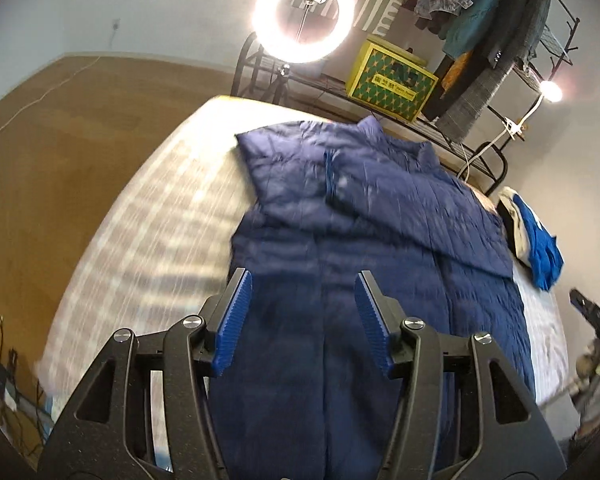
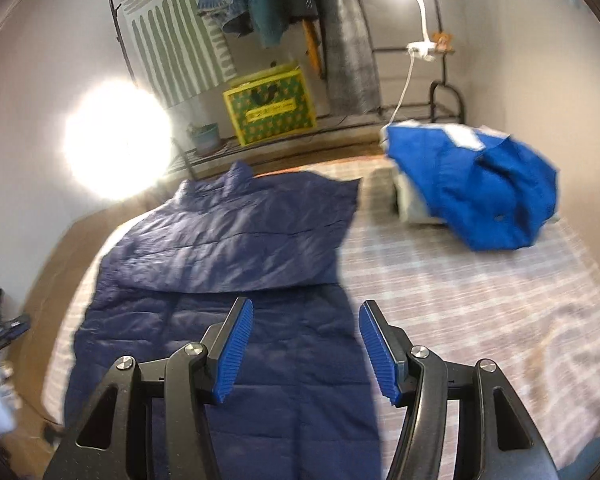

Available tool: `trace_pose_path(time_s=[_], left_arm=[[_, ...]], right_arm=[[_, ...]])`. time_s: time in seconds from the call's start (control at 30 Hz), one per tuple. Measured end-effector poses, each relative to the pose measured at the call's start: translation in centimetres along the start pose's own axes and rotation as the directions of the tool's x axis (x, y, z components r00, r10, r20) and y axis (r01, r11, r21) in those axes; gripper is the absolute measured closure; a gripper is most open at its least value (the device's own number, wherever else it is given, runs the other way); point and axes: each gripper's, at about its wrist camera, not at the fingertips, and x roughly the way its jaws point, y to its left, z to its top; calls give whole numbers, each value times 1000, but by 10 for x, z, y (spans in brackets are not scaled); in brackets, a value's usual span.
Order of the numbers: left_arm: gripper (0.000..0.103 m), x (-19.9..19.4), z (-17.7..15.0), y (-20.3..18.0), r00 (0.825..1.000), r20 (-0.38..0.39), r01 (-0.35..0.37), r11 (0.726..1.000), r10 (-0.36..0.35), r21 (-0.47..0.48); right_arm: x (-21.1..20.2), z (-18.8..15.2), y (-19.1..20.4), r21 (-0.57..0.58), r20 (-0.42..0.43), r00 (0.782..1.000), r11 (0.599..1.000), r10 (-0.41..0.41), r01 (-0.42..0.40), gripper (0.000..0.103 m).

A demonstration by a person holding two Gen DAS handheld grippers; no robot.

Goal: Fold large clothes

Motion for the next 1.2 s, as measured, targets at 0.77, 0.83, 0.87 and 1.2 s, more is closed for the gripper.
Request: trace_pose_path(time_s=[0.77, 0.83, 0.87, 1.2], left_arm=[[35, -15, -178, 113, 937, -153, 251, 911, -313, -327], [34, -7, -184, 119, 934, -149, 258, 902, -325, -346], [34, -4, -188, 122, 931, -143, 268, 894, -336, -358], [34, 36, -194, 128, 901, -86, 356, 836, -426, -417]], right_arm=[[-68, -173, -80, 89, -251, 941, 973, 228, -212, 25], [-69, -180, -77, 73, -271, 936, 975, 222, -210, 25], [-68, -184, -78, 71, -285, 933, 975, 221, -209, 25], [-30, -195, -86, 194, -338, 890, 948, 307, -254, 25]])
